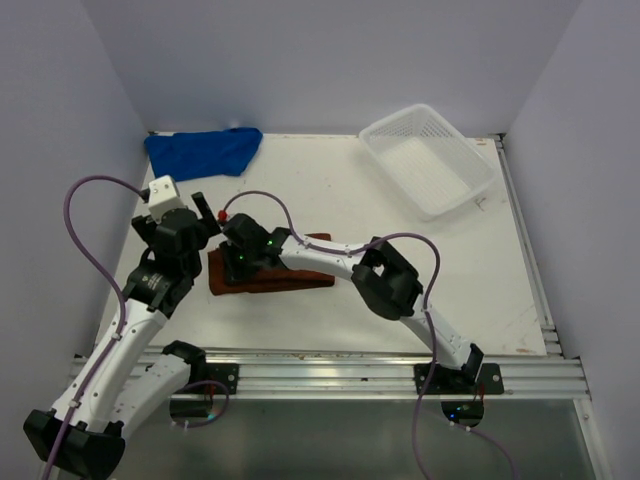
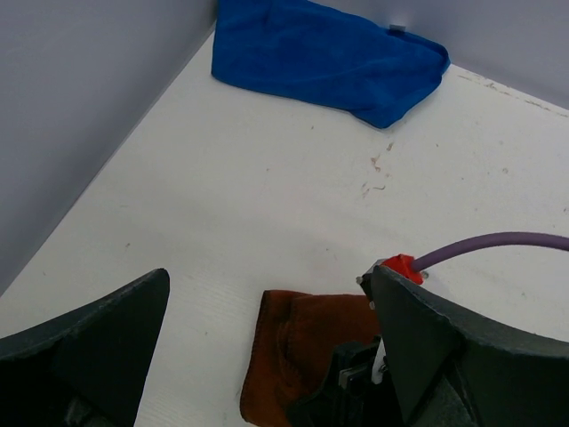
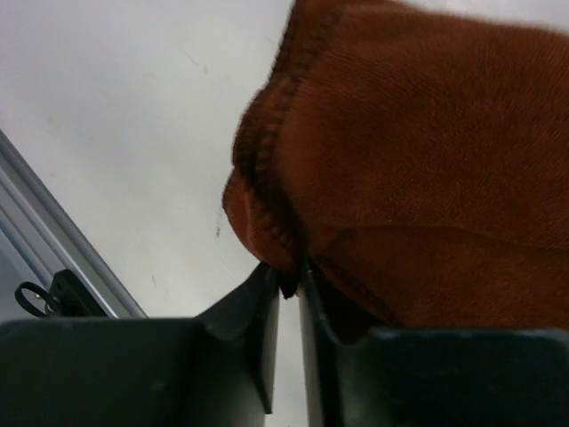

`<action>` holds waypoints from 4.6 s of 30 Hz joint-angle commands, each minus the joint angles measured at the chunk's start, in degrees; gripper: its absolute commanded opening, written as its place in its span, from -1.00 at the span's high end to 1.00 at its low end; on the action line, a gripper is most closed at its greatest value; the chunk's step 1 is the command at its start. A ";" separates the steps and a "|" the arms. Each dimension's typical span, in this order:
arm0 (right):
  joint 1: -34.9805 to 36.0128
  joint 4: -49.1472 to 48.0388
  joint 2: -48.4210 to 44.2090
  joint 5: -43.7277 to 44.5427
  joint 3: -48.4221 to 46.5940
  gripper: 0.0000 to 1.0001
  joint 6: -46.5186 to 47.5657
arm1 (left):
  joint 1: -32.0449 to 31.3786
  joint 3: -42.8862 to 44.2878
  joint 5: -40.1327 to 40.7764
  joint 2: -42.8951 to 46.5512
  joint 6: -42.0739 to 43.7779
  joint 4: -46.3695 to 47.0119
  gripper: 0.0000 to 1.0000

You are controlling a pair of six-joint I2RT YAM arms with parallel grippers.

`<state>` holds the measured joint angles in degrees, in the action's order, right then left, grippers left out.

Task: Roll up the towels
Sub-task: Fold the towel

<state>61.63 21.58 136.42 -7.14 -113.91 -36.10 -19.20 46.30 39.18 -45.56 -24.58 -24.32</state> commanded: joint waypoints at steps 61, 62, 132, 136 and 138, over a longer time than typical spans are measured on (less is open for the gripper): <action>-24.80 -7.09 -22.69 5.73 39.46 0.58 4.63 | -0.40 -3.68 -21.51 -10.86 -10.14 5.07 -0.99; -24.89 -6.82 -22.69 5.82 39.20 0.68 5.59 | -0.40 -3.76 -21.51 -10.69 -9.88 5.24 -0.99; -35.96 0.30 -30.16 18.83 49.13 1.00 10.87 | -0.40 -17.12 -45.33 -16.58 -12.86 18.78 1.00; -36.05 0.39 -29.81 18.83 48.96 1.00 10.96 | -0.40 -19.76 -44.10 -14.12 -14.35 18.87 1.00; -36.05 0.21 -29.72 18.83 48.87 1.00 10.96 | -0.40 -21.34 -43.14 -12.98 -15.67 18.34 1.00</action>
<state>26.24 20.34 105.25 10.52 -65.12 -26.28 -19.42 26.76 -4.99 -60.64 -37.36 -5.67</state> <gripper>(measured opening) 0.012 0.014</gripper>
